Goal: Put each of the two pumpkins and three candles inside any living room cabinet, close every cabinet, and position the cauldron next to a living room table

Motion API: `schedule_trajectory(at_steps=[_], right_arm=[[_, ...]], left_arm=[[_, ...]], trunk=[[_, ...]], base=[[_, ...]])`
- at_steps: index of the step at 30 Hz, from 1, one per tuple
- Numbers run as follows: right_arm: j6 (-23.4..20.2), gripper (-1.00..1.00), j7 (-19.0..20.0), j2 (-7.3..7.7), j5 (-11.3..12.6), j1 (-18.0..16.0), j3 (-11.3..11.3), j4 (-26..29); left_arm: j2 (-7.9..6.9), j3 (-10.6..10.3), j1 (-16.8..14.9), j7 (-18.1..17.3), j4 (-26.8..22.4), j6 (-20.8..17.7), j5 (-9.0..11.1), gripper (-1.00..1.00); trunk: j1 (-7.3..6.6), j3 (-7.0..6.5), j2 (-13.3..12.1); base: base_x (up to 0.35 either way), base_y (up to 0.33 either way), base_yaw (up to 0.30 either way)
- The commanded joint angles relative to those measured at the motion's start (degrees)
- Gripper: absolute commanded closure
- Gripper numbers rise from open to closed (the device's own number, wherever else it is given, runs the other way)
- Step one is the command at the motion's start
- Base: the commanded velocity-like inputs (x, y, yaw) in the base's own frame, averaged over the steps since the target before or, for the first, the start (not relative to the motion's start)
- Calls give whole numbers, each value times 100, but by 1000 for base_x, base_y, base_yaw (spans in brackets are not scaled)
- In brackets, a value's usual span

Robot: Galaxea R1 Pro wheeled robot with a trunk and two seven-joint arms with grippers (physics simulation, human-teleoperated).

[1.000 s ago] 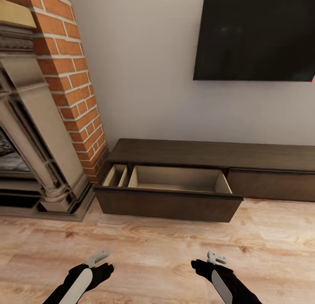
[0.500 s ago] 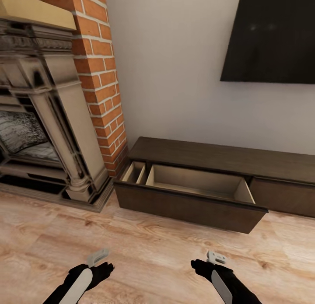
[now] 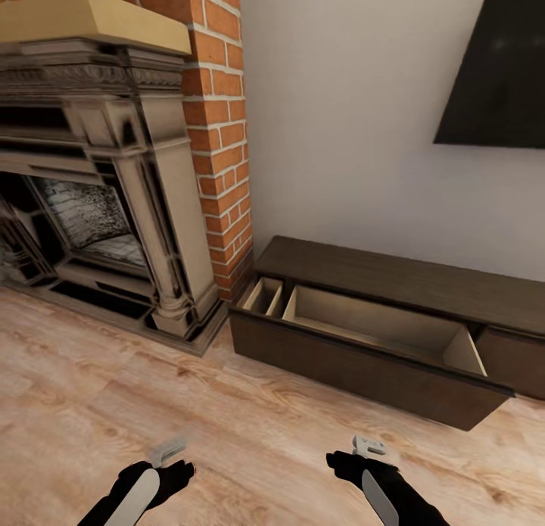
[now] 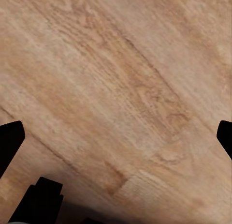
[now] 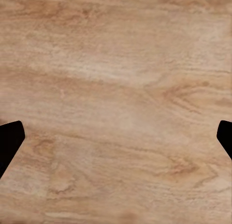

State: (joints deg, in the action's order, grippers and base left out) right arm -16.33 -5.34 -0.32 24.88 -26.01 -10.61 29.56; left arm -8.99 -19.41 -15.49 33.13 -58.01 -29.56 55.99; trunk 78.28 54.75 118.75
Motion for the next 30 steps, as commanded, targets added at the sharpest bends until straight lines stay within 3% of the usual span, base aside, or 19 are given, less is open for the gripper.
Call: schedule_trajectory(at_steps=[1,30], right_arm=[[-21,-100,-55,6,60,0,-37,15],[-20,-100,-53,-3,60,0,-72,15]], left_arm=[[-6,-23,-6,53,-5,3,52,-100],[-10,-16,-6,53,0,3,56,-100]], trunk=[[-1,5,2],[-1,5,2]], base=[[0,0,292],[0,0,292]])
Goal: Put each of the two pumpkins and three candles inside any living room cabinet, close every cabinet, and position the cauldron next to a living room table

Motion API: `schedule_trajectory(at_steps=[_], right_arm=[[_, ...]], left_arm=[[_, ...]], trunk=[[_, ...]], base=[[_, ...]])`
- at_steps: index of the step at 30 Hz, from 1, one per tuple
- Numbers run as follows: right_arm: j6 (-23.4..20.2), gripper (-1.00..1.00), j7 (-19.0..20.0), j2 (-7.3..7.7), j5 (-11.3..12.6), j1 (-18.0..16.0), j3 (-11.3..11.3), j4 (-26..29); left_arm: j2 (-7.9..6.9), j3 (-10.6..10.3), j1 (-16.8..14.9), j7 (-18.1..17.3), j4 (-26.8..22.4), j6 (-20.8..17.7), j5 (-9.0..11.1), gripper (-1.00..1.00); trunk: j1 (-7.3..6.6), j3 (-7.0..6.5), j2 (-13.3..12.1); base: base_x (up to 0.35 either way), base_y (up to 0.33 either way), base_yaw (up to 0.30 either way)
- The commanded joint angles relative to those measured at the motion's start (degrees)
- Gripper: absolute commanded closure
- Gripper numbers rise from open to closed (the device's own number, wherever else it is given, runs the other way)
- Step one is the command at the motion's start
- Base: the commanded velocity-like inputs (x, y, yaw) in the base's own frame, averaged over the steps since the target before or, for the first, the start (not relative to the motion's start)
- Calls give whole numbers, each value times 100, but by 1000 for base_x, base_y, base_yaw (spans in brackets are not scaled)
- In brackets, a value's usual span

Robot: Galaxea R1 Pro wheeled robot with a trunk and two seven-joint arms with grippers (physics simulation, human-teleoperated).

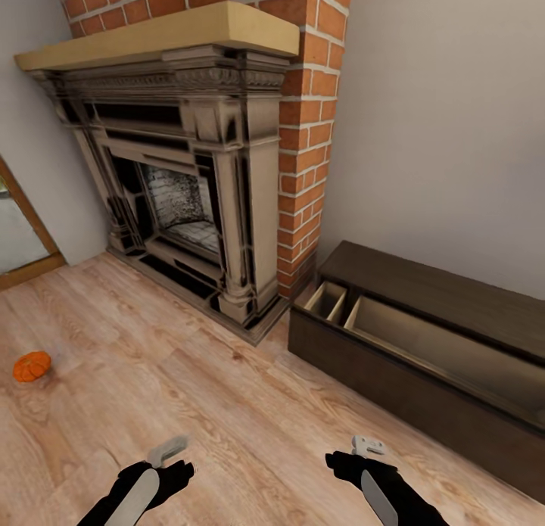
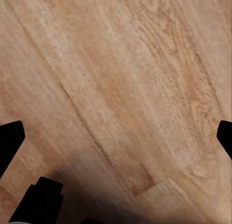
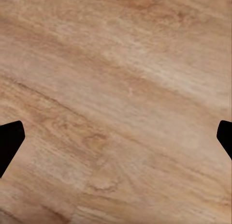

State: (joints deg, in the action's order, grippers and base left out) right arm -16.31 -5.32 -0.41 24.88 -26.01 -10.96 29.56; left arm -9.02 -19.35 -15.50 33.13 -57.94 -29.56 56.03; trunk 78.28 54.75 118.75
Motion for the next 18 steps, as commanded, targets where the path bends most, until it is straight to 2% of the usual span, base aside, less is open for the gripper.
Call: schedule_trajectory(at_steps=[1,18], right_arm=[[-21,-100,-56,6,60,0,-38,15],[-19,-100,-57,6,60,0,-38,13]], left_arm=[[-5,-19,-6,53,-7,2,55,-100],[-10,-19,-6,53,-7,38,58,-100]], trunk=[[-1,5,2],[-1,5,2]], base=[[0,0,292],[0,0,292]])
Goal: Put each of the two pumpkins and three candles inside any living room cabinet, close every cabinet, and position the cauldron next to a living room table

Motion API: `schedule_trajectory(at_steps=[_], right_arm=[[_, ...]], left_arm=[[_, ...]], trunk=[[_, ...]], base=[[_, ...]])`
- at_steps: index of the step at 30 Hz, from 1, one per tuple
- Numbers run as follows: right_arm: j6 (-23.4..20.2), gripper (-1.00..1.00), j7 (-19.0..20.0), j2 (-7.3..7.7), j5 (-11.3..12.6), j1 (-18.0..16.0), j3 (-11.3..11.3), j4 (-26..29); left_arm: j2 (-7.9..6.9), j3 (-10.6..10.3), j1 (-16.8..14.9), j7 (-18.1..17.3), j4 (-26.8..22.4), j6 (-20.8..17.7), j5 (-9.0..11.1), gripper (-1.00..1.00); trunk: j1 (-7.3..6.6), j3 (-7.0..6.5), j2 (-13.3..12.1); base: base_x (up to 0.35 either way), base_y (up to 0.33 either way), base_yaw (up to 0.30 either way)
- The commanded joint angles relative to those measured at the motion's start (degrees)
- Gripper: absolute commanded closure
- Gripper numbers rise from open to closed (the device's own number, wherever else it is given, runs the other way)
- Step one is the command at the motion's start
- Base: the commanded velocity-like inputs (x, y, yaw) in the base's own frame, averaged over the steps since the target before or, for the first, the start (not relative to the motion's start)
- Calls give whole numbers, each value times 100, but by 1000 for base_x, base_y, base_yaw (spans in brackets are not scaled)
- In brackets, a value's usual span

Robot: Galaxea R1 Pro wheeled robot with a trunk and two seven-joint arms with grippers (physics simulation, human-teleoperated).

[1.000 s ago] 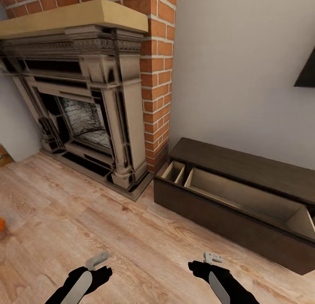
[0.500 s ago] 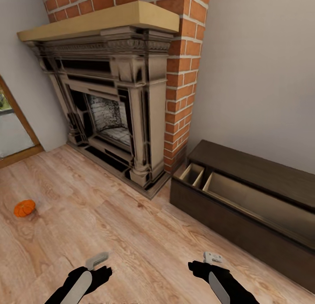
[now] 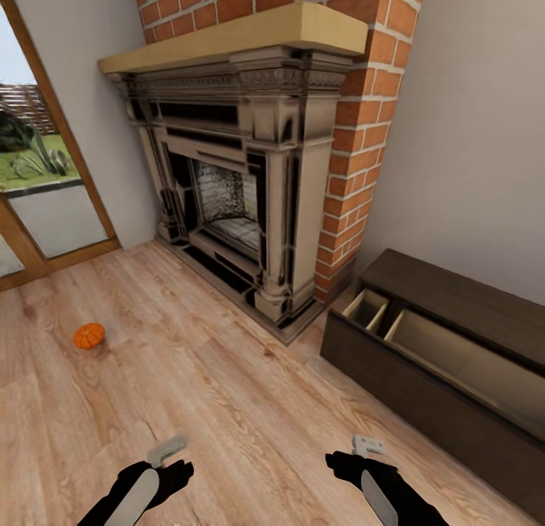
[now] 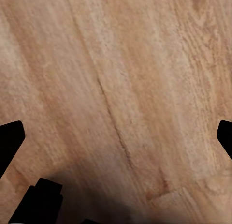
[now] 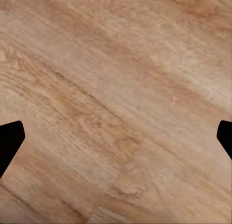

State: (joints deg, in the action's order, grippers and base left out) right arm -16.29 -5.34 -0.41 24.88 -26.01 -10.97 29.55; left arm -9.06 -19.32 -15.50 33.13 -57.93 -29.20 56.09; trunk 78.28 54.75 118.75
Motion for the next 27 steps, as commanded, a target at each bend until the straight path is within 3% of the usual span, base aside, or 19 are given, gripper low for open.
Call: schedule_trajectory(at_steps=[1,16,27], right_arm=[[-19,-100,-55,6,60,0,-37,12],[126,-100,-23,-38,52,0,-39,-54],[126,-100,-20,-38,52,0,-37,-54]], left_arm=[[-7,-21,-6,53,-7,2,51,-100],[-17,-10,-6,53,-7,11,51,-100],[-26,-2,-6,53,-7,11,56,-100]], trunk=[[-1,5,2],[-1,5,2],[-1,5,2]], base=[[0,0,292],[106,13,292],[206,218,292]])
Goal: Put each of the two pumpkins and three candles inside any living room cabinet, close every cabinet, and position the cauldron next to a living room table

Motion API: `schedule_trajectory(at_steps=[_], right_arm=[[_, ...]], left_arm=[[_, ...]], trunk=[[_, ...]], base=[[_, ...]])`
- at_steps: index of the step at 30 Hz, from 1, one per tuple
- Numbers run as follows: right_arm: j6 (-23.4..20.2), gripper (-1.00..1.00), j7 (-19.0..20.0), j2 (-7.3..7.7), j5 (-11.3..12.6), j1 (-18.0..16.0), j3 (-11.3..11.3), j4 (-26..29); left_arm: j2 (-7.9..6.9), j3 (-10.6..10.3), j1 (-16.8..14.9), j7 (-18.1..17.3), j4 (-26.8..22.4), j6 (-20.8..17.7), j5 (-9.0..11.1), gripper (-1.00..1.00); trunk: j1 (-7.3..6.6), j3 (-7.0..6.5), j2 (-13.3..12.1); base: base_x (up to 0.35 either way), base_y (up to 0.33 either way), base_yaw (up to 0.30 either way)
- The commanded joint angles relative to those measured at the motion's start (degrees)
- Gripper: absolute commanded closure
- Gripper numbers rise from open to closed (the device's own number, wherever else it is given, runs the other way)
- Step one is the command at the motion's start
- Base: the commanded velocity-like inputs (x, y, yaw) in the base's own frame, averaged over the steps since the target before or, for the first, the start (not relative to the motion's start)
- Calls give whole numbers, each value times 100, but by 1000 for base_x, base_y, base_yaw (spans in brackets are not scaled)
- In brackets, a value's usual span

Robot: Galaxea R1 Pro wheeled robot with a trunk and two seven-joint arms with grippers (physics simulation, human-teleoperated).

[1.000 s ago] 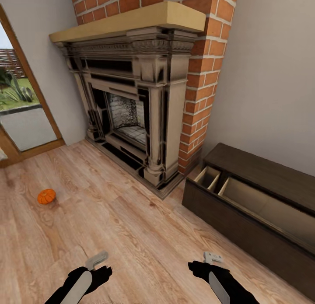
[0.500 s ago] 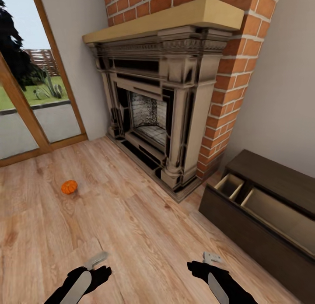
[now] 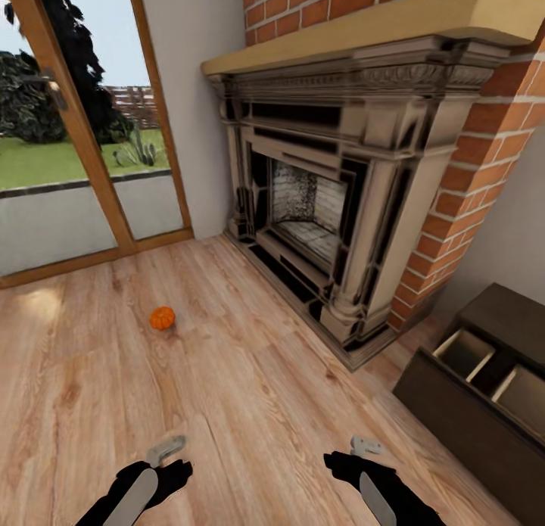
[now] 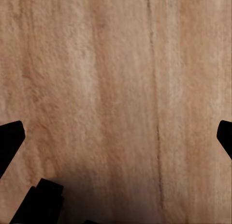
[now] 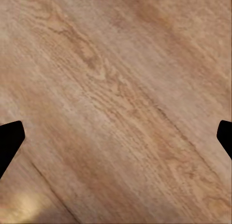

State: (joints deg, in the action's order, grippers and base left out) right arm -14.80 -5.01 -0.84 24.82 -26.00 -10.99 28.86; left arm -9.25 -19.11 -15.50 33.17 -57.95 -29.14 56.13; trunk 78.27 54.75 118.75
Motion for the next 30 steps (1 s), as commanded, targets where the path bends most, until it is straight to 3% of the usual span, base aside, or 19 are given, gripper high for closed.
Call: schedule_trajectory(at_steps=[1,21,30], right_arm=[[-22,-100,-53,5,58,-1,-35,14],[-33,-100,-99,5,66,-1,-37,14],[-49,-100,-105,5,67,-1,-42,6]], left_arm=[[-7,-22,-5,49,-6,5,52,-100],[-7,-22,-5,49,-6,5,47,-100],[-7,-30,-5,45,-6,207,47,-100]], trunk=[[1,5,2],[1,5,2],[1,5,2]], base=[[122,301,293],[205,259,292],[92,56,292]])
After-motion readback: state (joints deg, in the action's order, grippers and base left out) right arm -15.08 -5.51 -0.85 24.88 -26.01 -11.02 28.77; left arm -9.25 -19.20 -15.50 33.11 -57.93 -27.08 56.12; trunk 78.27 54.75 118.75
